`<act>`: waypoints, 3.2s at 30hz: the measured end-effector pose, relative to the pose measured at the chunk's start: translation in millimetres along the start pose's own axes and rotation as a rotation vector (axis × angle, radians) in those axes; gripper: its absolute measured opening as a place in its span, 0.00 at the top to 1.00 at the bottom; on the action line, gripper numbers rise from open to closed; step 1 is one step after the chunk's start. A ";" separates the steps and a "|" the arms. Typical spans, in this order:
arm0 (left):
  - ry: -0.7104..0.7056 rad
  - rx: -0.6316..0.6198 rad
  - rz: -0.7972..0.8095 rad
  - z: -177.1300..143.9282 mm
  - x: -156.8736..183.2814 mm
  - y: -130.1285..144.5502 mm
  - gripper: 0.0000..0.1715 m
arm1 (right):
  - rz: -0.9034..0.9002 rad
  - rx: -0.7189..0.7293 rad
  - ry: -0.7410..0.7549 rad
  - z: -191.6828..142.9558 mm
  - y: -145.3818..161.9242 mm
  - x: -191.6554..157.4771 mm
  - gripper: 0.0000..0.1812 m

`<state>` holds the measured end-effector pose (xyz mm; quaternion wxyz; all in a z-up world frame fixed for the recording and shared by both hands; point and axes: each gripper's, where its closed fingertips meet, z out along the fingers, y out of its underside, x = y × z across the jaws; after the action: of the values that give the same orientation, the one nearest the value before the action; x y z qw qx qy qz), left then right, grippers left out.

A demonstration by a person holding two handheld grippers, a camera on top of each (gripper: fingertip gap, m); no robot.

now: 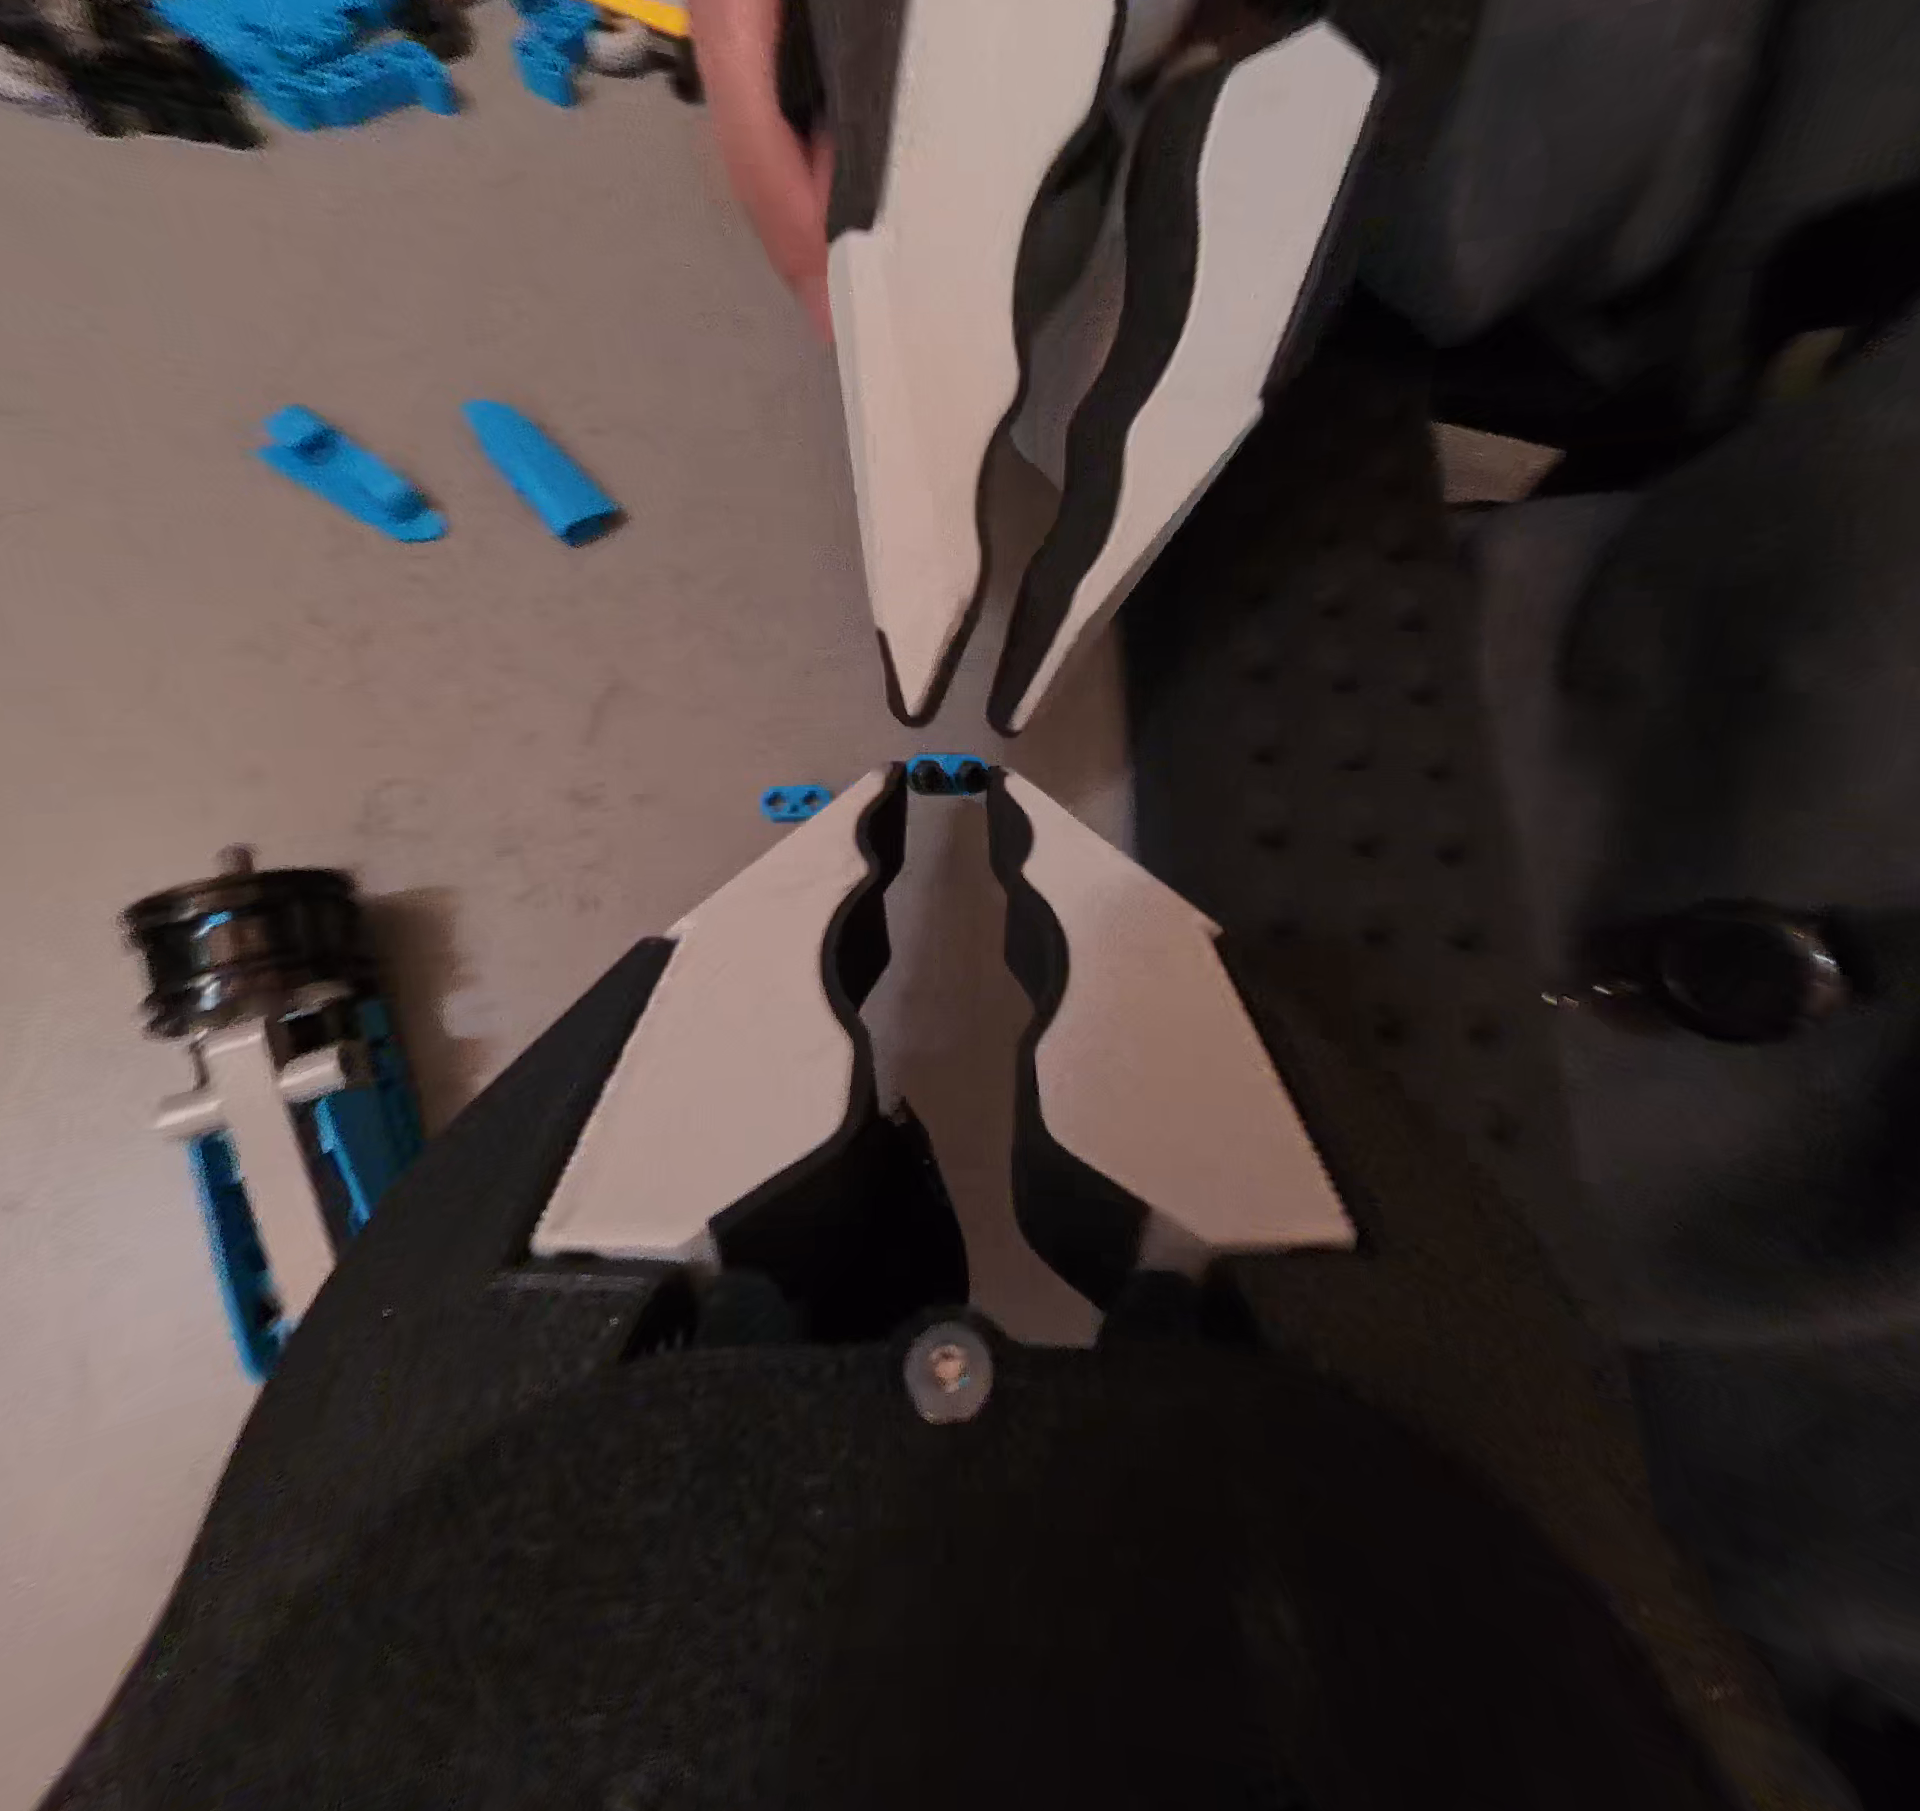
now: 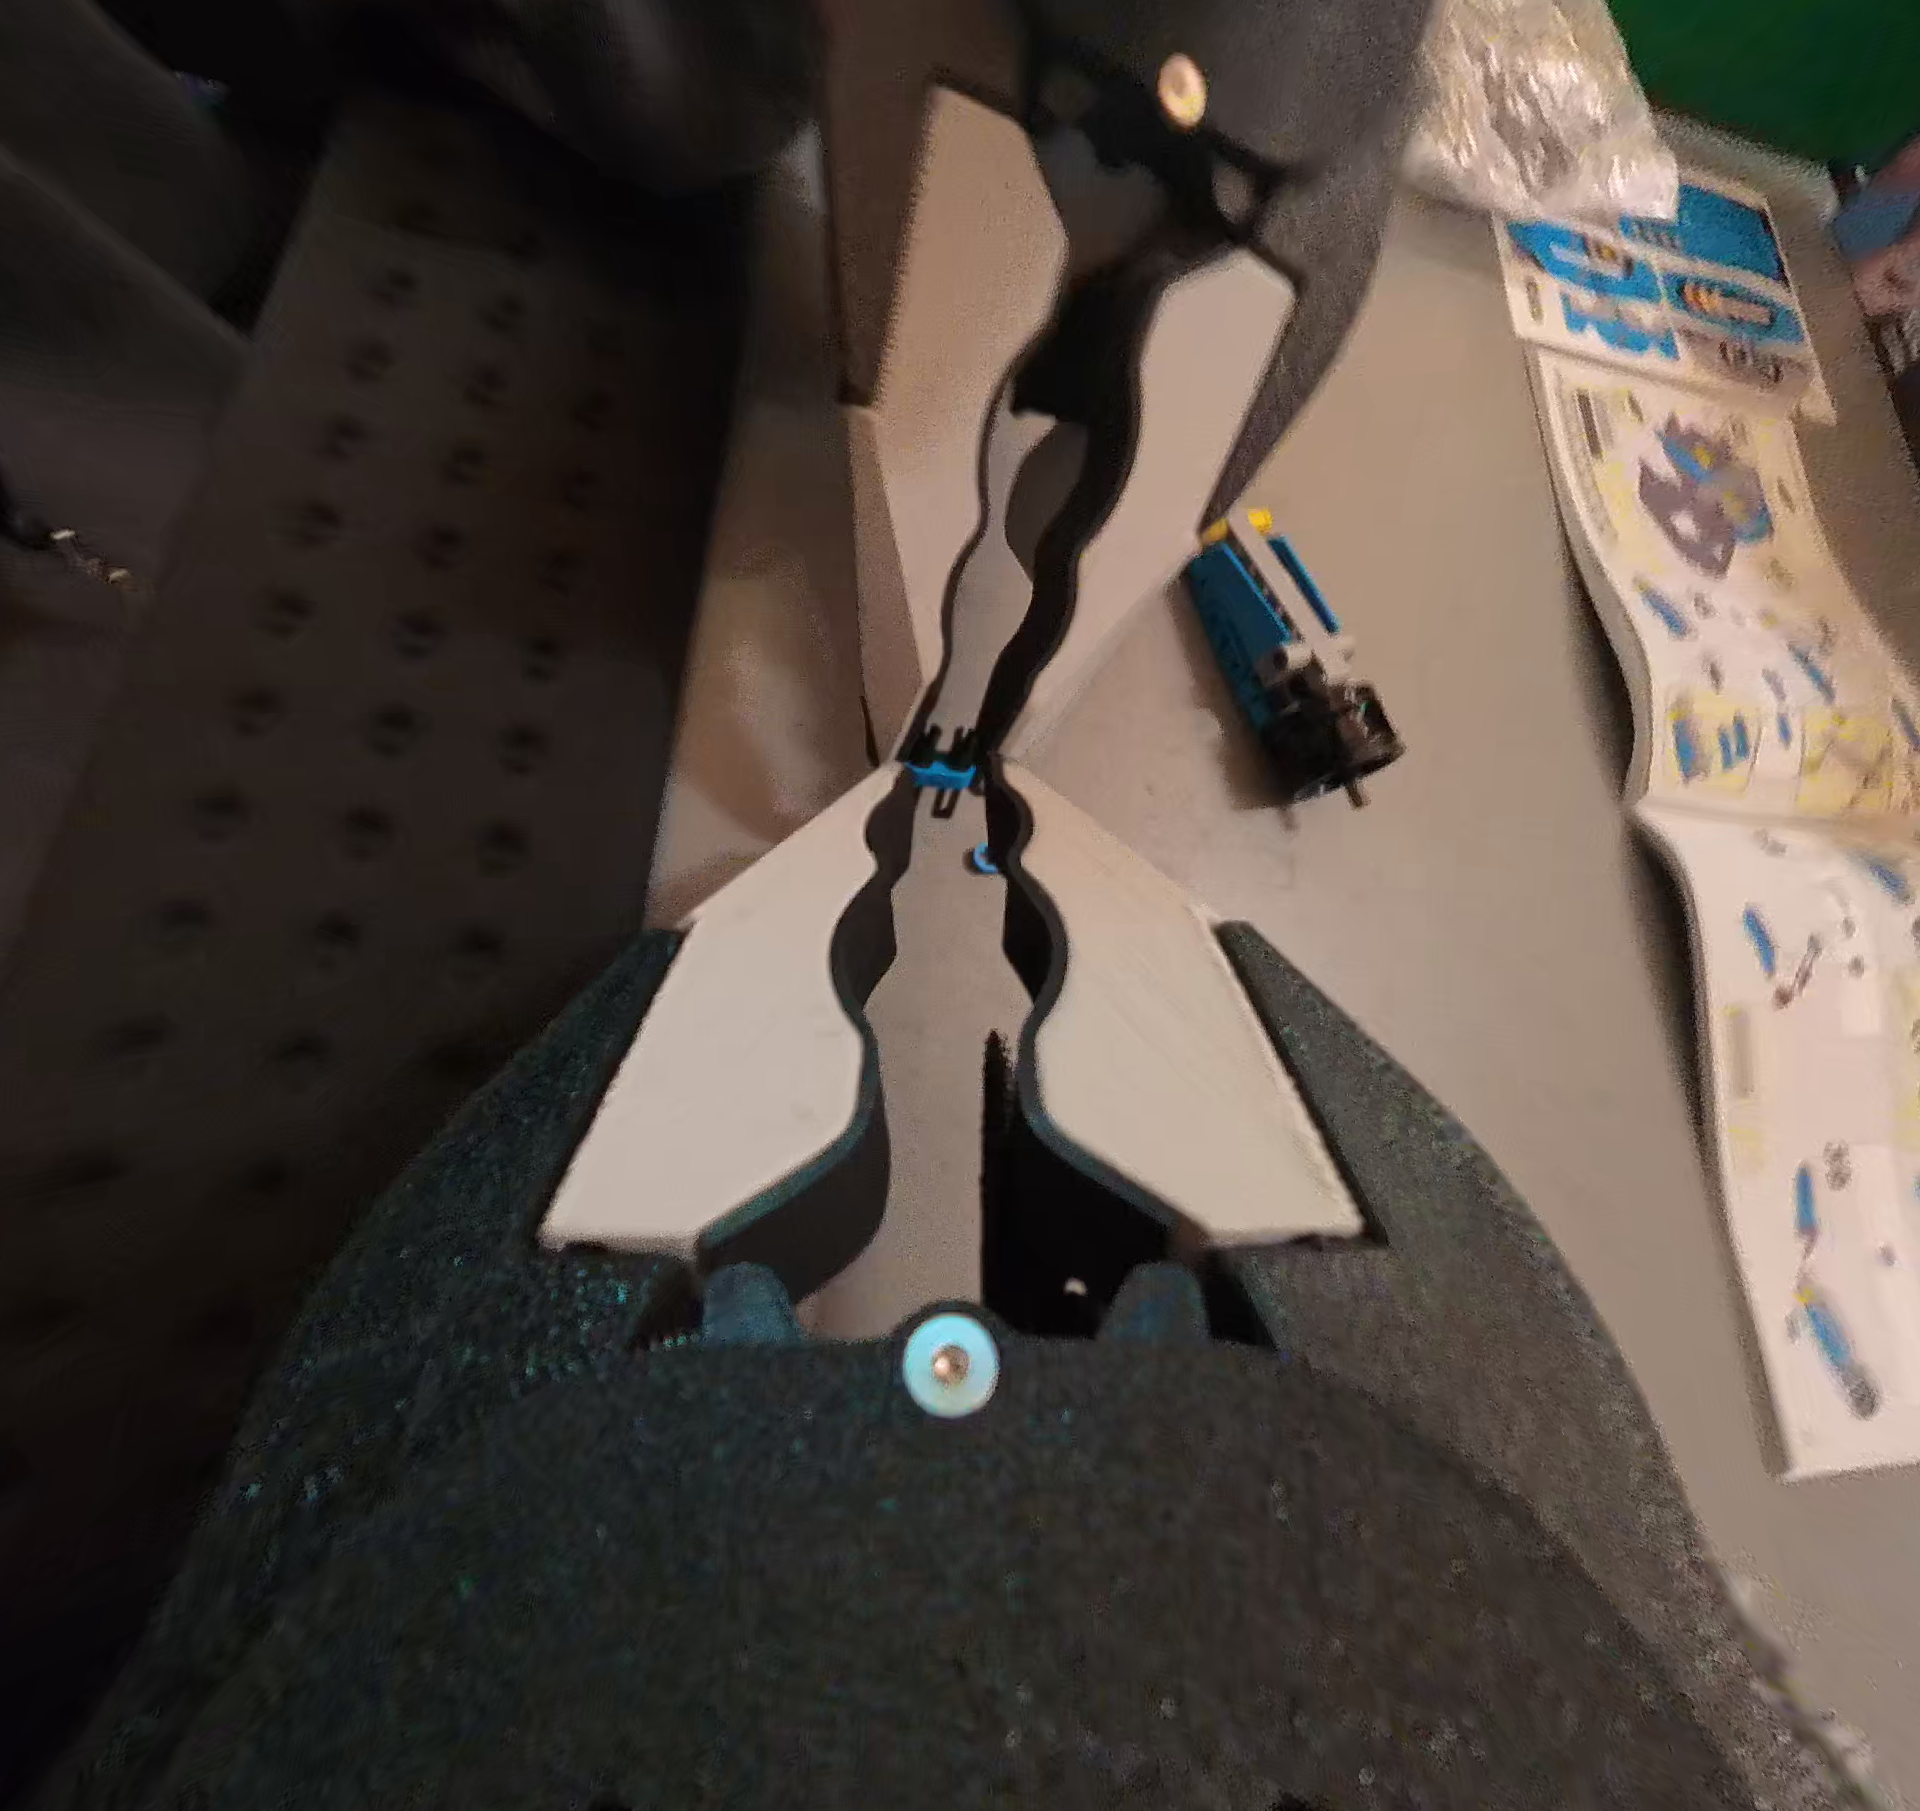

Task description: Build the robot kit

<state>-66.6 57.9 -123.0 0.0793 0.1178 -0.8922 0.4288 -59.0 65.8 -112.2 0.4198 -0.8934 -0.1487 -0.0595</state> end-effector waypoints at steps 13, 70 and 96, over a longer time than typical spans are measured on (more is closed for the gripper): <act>0.318 -0.249 0.010 11.8 37.7 11.3 0.92 | -0.338 -0.173 -0.306 6.6 -1.4 -45.4 0.92; 0.006 0.208 -0.036 -0.7 10.8 -14.2 1.00 | 0.462 0.128 -0.350 -9.1 -8.4 -8.4 0.96; -0.317 -0.008 -0.120 24.7 -27.6 18.5 0.79 | 0.975 -0.043 -0.152 22.1 37.8 13.3 0.96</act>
<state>-46.3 53.7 -158.8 -0.0366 0.2367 -0.8866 0.3957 -34.9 62.9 -151.0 0.3684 -0.8691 0.2575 0.2063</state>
